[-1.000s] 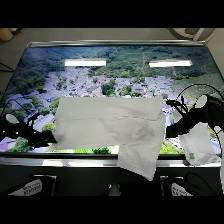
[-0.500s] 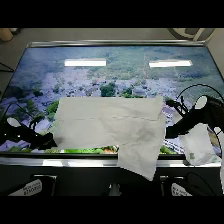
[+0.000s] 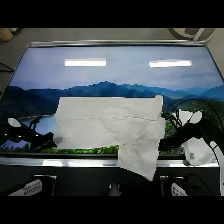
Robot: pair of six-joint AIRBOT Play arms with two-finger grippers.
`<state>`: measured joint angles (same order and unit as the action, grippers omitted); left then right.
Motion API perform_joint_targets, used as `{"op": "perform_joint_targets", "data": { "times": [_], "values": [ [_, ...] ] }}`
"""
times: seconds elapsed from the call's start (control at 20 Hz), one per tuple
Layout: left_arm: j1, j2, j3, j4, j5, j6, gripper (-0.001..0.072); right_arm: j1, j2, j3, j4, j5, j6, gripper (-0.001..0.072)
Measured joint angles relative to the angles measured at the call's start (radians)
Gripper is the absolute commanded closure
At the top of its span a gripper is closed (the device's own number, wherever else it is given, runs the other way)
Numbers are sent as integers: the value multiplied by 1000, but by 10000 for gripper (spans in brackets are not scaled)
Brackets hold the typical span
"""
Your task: Fold the shirts.
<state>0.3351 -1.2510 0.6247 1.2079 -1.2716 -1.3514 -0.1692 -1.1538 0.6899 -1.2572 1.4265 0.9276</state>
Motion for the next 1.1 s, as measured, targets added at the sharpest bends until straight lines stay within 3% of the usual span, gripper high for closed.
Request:
{"op": "perform_joint_targets", "data": {
  "times": [0.2,0.35,0.5,0.8,1.1],
  "values": [
    [-1,5,0,0,7,5,681,0,18,-125,48,-67,-5,260],
    [-1,6,0,0,10,7,681,-2,24,-178,78,-99,-1,323],
    [-1,8,0,1,11,8,681,-2,25,-215,106,-158,3,687],
    [0,32,26,19,39,42,682,0,41,-190,109,-228,-28,695],
    [-4,99,198,-26,-3,14,683,-1,88,92,122,-182,-43,696]
  ]
}}
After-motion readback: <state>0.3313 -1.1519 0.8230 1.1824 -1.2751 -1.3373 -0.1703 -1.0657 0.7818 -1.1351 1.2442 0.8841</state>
